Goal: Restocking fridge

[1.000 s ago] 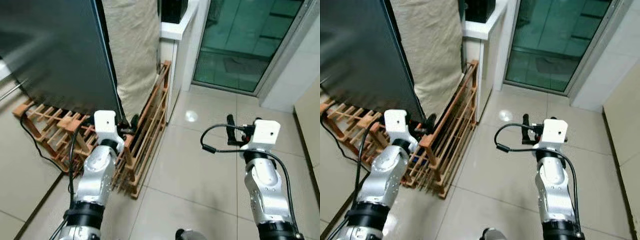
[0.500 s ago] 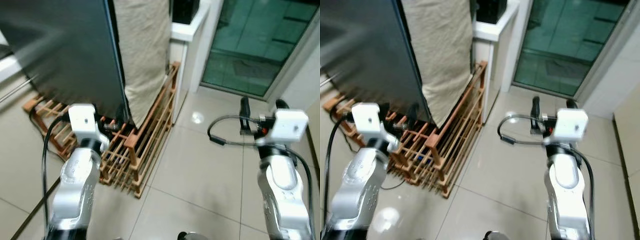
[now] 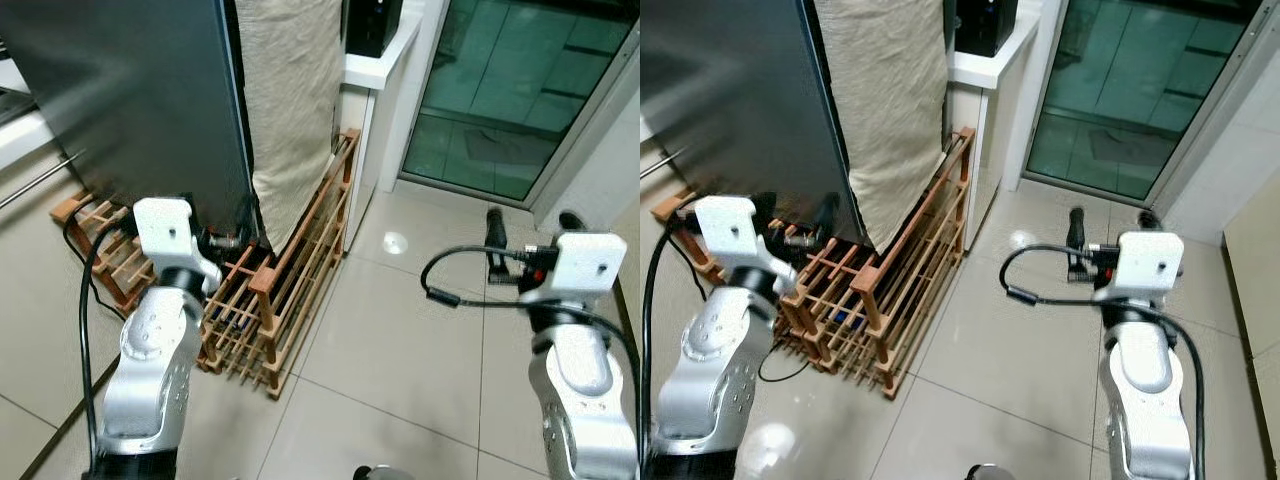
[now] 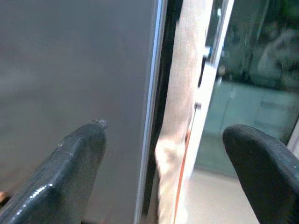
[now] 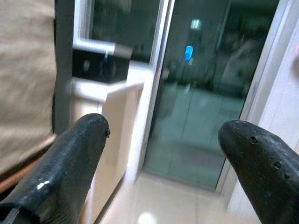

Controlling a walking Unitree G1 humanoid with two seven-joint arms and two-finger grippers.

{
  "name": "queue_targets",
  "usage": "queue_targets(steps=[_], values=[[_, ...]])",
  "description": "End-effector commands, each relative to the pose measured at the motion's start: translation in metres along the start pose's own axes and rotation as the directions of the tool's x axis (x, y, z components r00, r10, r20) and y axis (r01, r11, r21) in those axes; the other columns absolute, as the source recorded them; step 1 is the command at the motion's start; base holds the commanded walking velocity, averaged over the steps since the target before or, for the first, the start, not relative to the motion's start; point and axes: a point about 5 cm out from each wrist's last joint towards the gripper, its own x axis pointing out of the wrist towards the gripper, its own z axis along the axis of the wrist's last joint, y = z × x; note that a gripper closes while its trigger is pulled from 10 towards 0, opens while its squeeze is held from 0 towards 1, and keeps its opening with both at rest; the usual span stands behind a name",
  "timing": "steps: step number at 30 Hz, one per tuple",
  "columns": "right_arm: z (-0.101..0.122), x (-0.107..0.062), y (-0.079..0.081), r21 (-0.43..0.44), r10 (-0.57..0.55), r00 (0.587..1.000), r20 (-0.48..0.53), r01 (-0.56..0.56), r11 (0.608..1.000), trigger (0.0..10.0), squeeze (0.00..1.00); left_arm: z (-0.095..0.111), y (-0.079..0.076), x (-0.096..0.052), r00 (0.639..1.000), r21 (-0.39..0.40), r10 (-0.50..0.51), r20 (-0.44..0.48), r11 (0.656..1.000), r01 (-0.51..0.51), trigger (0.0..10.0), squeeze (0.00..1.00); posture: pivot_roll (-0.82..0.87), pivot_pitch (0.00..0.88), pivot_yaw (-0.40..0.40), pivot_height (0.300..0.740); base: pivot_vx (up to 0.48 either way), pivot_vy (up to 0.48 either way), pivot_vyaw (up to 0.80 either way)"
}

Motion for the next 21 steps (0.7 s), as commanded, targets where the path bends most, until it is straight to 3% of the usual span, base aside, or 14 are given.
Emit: queue_targets(steps=[1, 3, 5, 7, 8, 10, 12, 14, 16, 21], values=[[0.023, 0.006, -0.002, -0.030, -0.007, 0.994, 0.113, 0.011, 0.999, 10.0, 0.33, 0.016, -0.001, 0.007, 0.997, -0.007, 0.014, 0.077, 1.000, -0.014, 10.0, 0.00, -0.11, 0.000, -0.006, 0.740, 0.000, 0.000, 0.00], [0.038, 0.008, -0.001, -0.024, -0.010, 0.985, 0.174, 0.014, 1.000, 10.0, 0.33, 0.037, -0.003, 0.012, 0.984, 0.017, 0.018, 0.179, 1.000, -0.022, 10.0, 0.00, -0.11, 0.000, -0.006, 0.740, 0.000, 0.000, 0.00], [0.045, 0.008, 0.000, -0.014, -0.010, 0.981, 0.195, 0.013, 1.000, 10.0, 0.33, 0.044, -0.002, 0.013, 0.978, 0.026, 0.031, 0.208, 0.999, -0.037, 10.0, 0.00, -0.11, 0.000, -0.006, 0.740, 0.000, 0.000, 0.00], [0.066, 0.013, 0.003, -0.006, -0.021, 0.963, 0.268, 0.024, 1.000, 10.0, 0.31, 0.052, -0.001, 0.015, 0.971, 0.040, 0.047, 0.233, 0.998, -0.057, 10.0, 0.00, -0.11, 0.000, -0.002, 0.740, 0.000, 0.000, 0.00], [0.077, 0.016, 0.004, -0.013, -0.019, 0.949, 0.313, 0.025, 1.000, 10.0, 0.31, 0.054, -0.002, 0.016, 0.970, 0.041, 0.047, 0.240, 0.997, -0.059, 10.0, 0.00, -0.11, 0.000, -0.002, 0.740, 0.000, 0.000, 0.00], [0.115, 0.028, 0.005, -0.041, -0.001, 0.883, 0.469, 0.023, 0.999, 10.0, 0.30, 0.074, -0.006, 0.025, 0.948, 0.005, 0.029, 0.316, 0.999, -0.032, 10.0, 0.00, -0.12, 0.000, 0.002, 0.740, 0.000, 0.000, 0.00], [0.135, 0.037, 0.000, -0.037, -0.019, 0.844, 0.536, 0.046, 0.998, 10.0, 0.30, 0.091, -0.008, 0.031, 0.925, -0.039, 0.022, 0.380, 0.999, -0.008, 10.0, 0.00, -0.12, 0.000, 0.000, 0.740, 0.000, 0.000, 0.00], [0.136, 0.042, -0.004, -0.037, -0.034, 0.842, 0.539, 0.064, 0.997, 10.0, 0.29, 0.101, -0.012, 0.033, 0.906, -0.040, -0.008, 0.423, 0.999, 0.028, 10.0, 0.00, -0.12, 0.000, 0.000, 0.740, 0.191, 0.000, 0.00], [0.118, 0.046, -0.004, -0.043, -0.032, 0.873, 0.487, 0.061, 0.997, 10.0, 0.29, 0.093, -0.010, 0.034, 0.916, -0.041, 0.014, 0.400, 0.999, 0.003, 10.0, 0.00, -0.11, 0.000, 0.003, 0.740, 0.472, 0.000, 0.00], [0.110, 0.047, 0.003, -0.036, -0.022, 0.892, 0.452, 0.043, 0.998, 10.0, 0.29, 0.091, -0.007, 0.035, 0.921, -0.053, 0.045, 0.388, 0.998, -0.026, 10.0, 0.00, -0.11, 0.000, 0.002, 0.740, 0.469, 0.000, 0.00]])
